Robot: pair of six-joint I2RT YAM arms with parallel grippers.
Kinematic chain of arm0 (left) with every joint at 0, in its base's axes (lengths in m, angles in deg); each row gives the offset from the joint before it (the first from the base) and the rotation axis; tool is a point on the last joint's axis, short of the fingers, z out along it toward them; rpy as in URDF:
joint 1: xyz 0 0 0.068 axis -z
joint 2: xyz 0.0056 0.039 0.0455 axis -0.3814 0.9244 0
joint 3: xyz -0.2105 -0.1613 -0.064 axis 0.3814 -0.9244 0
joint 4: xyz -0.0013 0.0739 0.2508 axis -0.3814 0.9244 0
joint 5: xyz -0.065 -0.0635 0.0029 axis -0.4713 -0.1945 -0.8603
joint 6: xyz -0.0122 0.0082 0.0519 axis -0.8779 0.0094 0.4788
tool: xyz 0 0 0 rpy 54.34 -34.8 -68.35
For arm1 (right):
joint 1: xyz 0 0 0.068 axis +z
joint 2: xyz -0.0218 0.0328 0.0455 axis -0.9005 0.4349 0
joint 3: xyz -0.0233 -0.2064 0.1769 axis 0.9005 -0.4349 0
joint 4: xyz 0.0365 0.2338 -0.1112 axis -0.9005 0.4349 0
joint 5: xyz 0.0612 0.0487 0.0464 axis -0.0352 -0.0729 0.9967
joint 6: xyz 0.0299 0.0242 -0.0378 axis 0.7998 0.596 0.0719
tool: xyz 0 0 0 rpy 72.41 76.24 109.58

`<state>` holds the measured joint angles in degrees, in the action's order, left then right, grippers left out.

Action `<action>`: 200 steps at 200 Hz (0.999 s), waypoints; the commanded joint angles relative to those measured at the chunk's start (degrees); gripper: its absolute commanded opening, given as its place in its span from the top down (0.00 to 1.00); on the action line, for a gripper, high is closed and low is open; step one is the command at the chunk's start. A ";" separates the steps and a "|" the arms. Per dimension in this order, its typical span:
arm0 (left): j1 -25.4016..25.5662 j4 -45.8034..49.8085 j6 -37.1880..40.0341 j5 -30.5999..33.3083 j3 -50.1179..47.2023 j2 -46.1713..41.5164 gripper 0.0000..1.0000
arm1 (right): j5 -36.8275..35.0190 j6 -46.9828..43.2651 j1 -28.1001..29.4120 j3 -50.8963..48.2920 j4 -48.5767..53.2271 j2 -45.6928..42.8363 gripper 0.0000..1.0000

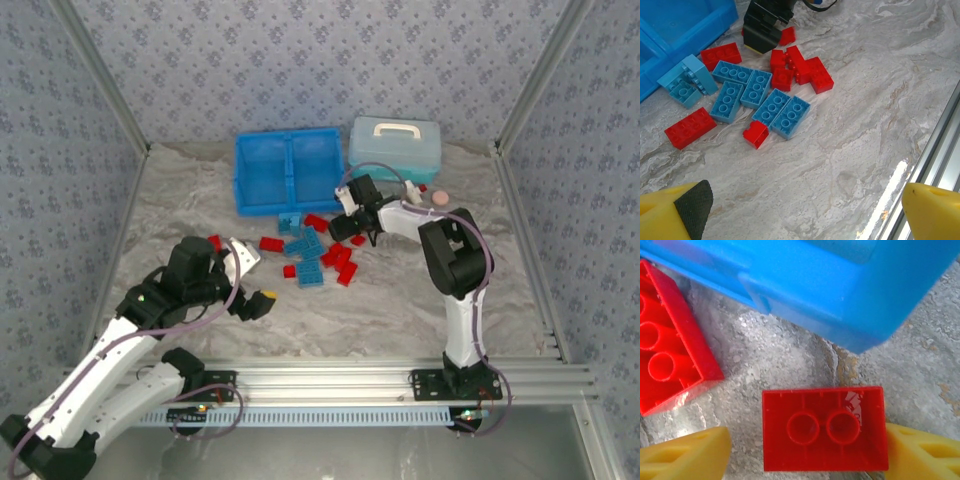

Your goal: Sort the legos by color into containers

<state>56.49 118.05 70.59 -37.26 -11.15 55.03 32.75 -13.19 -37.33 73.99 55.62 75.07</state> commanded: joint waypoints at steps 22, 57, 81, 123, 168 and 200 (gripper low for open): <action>-0.84 -0.57 0.69 -0.83 0.27 -0.30 0.01 | -0.83 2.19 -0.08 -1.08 -1.94 0.61 0.29; -1.01 -0.57 0.73 -0.85 0.03 0.05 0.01 | 0.49 1.79 -0.09 -0.80 -1.91 1.06 0.39; -1.26 -0.49 0.50 -0.98 0.14 0.56 0.01 | 0.63 1.93 -0.16 -1.15 -1.90 0.62 0.45; -1.41 -0.57 0.33 -1.35 0.16 0.84 0.01 | 0.59 2.34 0.47 -4.79 -3.93 -5.30 0.50; -2.07 -0.66 0.40 -1.64 0.11 1.26 0.01 | -1.94 2.94 3.66 -3.54 -2.77 -15.22 0.50; -3.31 -0.99 -0.08 -1.51 0.33 1.22 0.01 | -5.68 4.56 6.00 6.47 -0.58 -11.93 0.50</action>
<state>54.17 118.05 70.57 -37.48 -11.30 56.27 30.81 -10.61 -32.76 73.09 53.15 61.06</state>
